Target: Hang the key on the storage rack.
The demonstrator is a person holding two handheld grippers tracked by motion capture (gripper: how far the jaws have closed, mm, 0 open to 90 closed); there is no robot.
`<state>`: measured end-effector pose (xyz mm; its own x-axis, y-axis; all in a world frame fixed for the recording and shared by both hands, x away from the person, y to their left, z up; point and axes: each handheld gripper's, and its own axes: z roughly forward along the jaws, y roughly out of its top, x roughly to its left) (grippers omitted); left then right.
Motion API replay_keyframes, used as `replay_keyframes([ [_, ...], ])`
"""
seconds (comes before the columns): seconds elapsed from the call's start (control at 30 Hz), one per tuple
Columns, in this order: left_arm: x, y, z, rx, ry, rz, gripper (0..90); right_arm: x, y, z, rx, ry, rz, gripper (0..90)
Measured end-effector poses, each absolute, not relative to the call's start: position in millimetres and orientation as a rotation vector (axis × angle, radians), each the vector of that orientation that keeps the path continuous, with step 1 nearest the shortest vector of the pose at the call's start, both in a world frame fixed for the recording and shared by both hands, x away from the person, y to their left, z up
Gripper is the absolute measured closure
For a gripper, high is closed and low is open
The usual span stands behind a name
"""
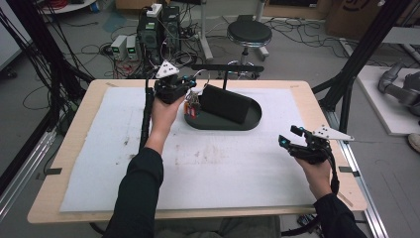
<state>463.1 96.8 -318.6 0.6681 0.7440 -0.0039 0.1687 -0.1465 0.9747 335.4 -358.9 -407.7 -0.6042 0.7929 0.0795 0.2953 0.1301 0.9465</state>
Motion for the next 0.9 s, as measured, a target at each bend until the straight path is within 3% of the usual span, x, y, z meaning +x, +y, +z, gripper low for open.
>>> replay_keyframes([
  [0.9, 481, 100, -339, 1.651, 0.863, 0.591, 86.1, 334, -362, -408, 1.052, 1.965, 1.477, 29.0],
])
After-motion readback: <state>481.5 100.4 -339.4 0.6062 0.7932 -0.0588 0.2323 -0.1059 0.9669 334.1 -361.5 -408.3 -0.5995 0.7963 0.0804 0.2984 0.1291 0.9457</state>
